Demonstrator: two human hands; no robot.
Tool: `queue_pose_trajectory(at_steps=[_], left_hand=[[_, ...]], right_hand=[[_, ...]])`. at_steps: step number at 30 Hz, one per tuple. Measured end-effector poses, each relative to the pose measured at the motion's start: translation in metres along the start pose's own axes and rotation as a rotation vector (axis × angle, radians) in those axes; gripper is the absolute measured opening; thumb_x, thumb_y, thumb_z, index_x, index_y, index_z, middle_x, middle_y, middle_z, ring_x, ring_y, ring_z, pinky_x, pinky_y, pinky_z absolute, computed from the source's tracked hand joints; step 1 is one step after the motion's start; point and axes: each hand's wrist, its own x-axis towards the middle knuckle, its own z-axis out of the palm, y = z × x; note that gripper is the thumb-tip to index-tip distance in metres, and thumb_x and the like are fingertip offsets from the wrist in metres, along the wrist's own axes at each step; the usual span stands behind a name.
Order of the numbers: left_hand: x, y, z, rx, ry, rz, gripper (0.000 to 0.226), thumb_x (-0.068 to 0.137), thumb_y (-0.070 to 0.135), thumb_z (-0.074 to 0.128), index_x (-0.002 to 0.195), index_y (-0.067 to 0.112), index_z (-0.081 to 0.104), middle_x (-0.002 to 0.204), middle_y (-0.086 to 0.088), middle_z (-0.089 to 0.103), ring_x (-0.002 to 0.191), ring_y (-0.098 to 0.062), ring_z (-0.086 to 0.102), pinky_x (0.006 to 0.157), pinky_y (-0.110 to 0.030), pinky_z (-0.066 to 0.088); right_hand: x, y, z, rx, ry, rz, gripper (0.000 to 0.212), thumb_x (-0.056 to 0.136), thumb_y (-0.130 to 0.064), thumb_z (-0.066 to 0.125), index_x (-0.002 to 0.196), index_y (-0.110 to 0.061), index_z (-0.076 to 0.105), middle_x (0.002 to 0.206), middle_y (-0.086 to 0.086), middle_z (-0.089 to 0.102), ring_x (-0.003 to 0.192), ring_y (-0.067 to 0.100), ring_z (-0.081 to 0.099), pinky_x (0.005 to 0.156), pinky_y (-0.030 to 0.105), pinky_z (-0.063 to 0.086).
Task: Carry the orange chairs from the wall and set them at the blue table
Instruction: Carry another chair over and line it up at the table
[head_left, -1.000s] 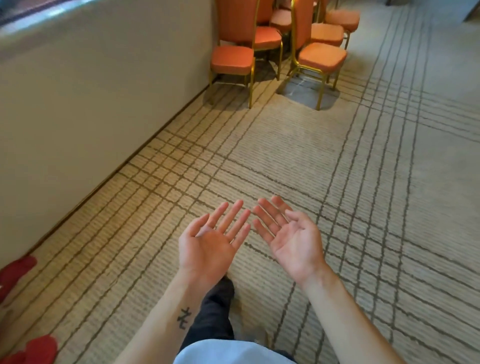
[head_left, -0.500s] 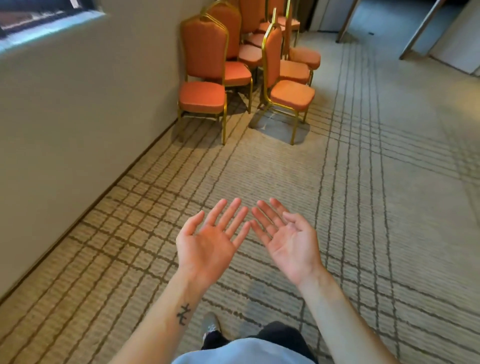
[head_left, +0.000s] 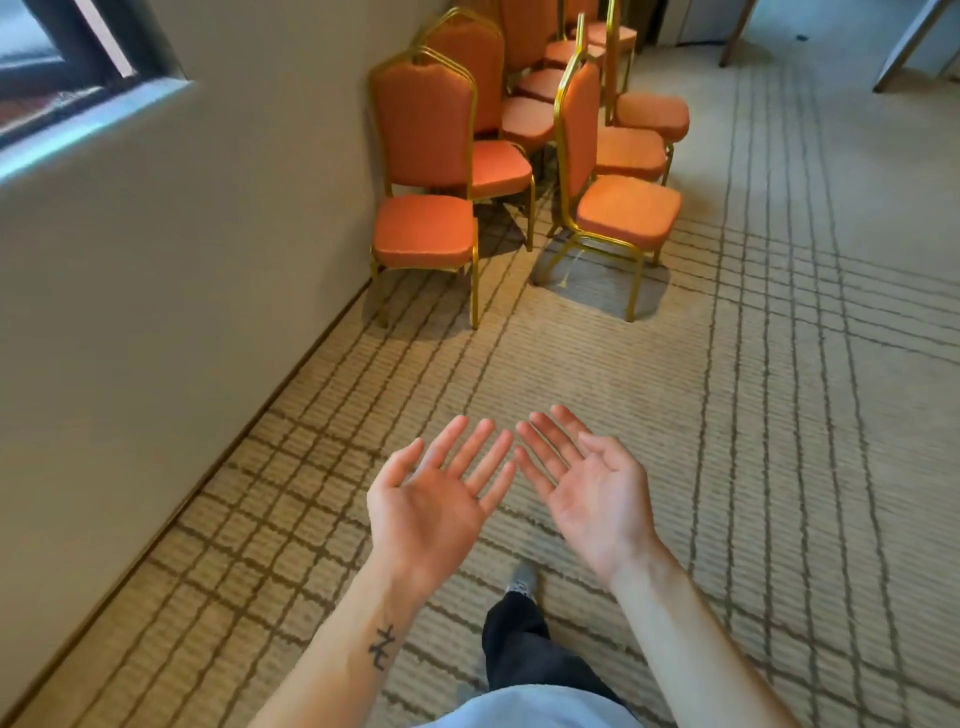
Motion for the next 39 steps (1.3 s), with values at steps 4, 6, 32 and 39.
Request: queue_pose_trajectory(at_steps=[4,6,32,39], left_hand=[[0.072,0.029,0.05,-0.001,0.006,0.022,0.052,0.1,0.031,0.042,0.145,0.007,0.051,0.141,-0.024,0.06,0.129,-0.047,0.058,0.117,-0.058,0.034],[0.102,0.042,0.071,-0.002,-0.006,0.029,0.052,0.1,0.031,0.042,0.145,0.008,0.051,0.14,-0.024,0.06,0.129,-0.047,0.058,0.117,-0.059,0.034],[0.503,0.273,0.257,0.191,-0.091,-0.105,0.053,0.103,0.034,0.038,0.145,0.006,0.05,0.141,-0.021,0.061,0.128,-0.042,0.06,0.115,-0.057,0.037],[0.604,0.28,0.298,0.192,-0.042,-0.122,0.053,0.103,0.035,0.037,0.146,0.007,0.05,0.141,-0.02,0.061,0.128,-0.04,0.061,0.113,-0.056,0.038]], right_hand=[[0.086,-0.041,0.029,0.016,-0.022,0.043,0.038,0.101,-0.015,0.042,0.133,-0.001,0.058,0.13,0.021,0.064,0.125,0.037,0.063,0.107,0.05,0.047],[0.12,-0.058,0.046,0.013,-0.045,0.052,0.036,0.1,-0.014,0.041,0.129,-0.002,0.059,0.128,0.021,0.063,0.124,0.036,0.063,0.106,0.049,0.048],[0.498,-0.198,0.231,0.003,0.095,-0.13,0.038,0.103,-0.014,0.042,0.136,-0.001,0.056,0.134,0.022,0.064,0.124,0.037,0.064,0.113,0.054,0.042],[0.588,-0.258,0.233,0.021,0.141,-0.127,0.039,0.103,-0.015,0.041,0.136,-0.001,0.056,0.135,0.022,0.064,0.124,0.037,0.064,0.111,0.053,0.043]])
